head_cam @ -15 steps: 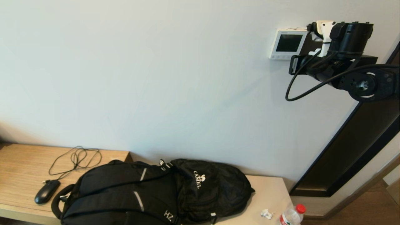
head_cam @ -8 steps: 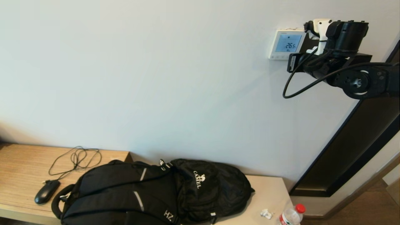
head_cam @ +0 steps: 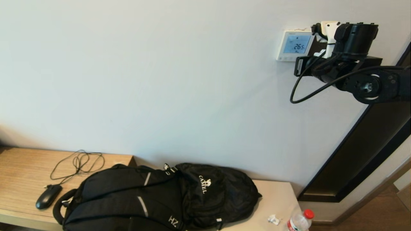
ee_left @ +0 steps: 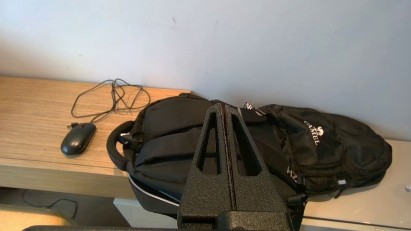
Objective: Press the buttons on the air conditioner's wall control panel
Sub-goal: Turn on the central air conditioner
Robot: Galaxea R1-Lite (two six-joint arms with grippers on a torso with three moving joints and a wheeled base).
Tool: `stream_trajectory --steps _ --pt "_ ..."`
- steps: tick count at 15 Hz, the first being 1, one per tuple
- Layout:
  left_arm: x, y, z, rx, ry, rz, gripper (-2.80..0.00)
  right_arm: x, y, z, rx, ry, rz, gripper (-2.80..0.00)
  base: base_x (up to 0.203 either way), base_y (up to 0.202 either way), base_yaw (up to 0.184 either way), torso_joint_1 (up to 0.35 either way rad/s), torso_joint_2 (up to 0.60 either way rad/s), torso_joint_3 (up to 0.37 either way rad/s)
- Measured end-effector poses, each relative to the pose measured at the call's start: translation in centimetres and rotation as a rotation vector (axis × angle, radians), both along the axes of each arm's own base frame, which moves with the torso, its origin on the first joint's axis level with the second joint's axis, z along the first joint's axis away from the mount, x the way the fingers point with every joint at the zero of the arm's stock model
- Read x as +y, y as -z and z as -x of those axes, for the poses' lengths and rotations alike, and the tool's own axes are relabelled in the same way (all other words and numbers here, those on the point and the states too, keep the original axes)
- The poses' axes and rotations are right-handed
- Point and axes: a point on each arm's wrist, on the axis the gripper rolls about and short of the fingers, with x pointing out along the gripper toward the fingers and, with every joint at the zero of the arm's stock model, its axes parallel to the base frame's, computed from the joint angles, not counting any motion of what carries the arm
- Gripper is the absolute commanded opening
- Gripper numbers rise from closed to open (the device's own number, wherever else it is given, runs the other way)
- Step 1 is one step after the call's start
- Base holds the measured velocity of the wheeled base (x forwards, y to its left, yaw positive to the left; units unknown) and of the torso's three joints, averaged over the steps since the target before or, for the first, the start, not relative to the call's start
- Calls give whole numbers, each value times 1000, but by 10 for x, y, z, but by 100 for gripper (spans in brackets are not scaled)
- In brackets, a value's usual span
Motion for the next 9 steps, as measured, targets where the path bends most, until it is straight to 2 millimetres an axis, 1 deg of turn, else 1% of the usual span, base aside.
stream_trajectory --steps 4,9 --pt "0 0 0 0 0 0 -280 9 -8 16 -25 -19 2 -280 0 0 0 0 0 0" --pt "0 0 0 0 1 0 -280 13 -8 15 -27 -18 9 -280 0 0 0 0 0 0"
